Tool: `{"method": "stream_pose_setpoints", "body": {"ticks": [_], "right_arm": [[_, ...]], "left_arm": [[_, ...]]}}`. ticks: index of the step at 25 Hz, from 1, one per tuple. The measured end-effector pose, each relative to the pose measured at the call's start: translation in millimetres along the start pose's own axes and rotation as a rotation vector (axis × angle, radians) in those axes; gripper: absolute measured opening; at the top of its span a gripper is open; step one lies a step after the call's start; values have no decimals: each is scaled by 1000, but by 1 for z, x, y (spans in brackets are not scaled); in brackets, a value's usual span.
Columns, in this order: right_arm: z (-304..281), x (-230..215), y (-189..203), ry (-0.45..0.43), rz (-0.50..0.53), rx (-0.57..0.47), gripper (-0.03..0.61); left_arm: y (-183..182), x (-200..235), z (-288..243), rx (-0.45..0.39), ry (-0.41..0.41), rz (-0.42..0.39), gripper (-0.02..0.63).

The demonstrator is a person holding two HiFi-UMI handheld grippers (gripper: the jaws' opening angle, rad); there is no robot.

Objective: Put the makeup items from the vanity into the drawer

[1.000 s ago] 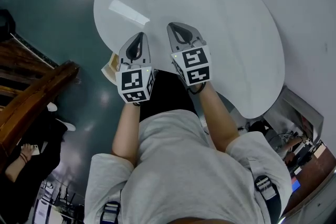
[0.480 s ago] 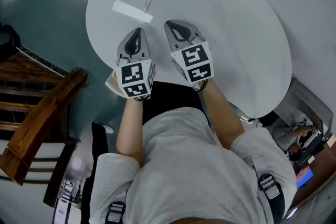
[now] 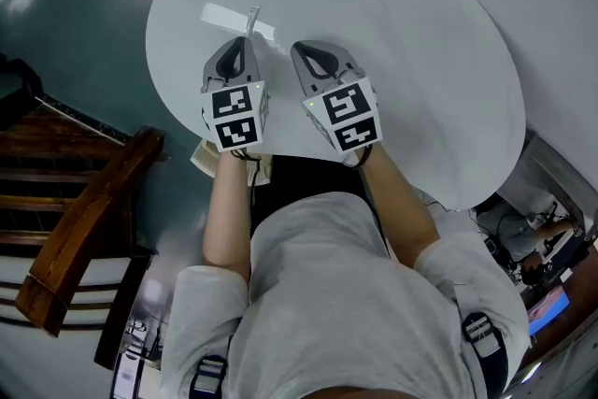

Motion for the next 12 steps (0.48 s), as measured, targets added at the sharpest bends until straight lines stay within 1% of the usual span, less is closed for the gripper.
{"method": "stream_pose_setpoints", "body": {"ticks": [5, 6, 8, 9, 12], "right_arm": [[0, -10, 2, -1, -9, 3, 14], [1, -12, 3, -1, -12, 3, 14], [0, -15, 4, -2, -15, 3, 14], [0, -17, 5, -2, -16, 4, 14], [0, -23, 8, -1, -19, 6, 14]], "left_arm": [[-4, -1, -18, 65, 7, -11, 11], [-4, 0, -21, 79, 5, -10, 25], [-4, 1, -28, 115, 2, -12, 105], [-3, 1, -32, 135, 5, -10, 123], [-2, 1, -43, 180, 13, 3, 130]]}}
Point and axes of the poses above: the fingertips, and each gripper's own axes: z backward along the fingers, x to its left, y out of its underside, the point moved 8 cm from there along z, backward along the fingers, and after that the axes turned 15 degrees about z, right-handed, at the moved point
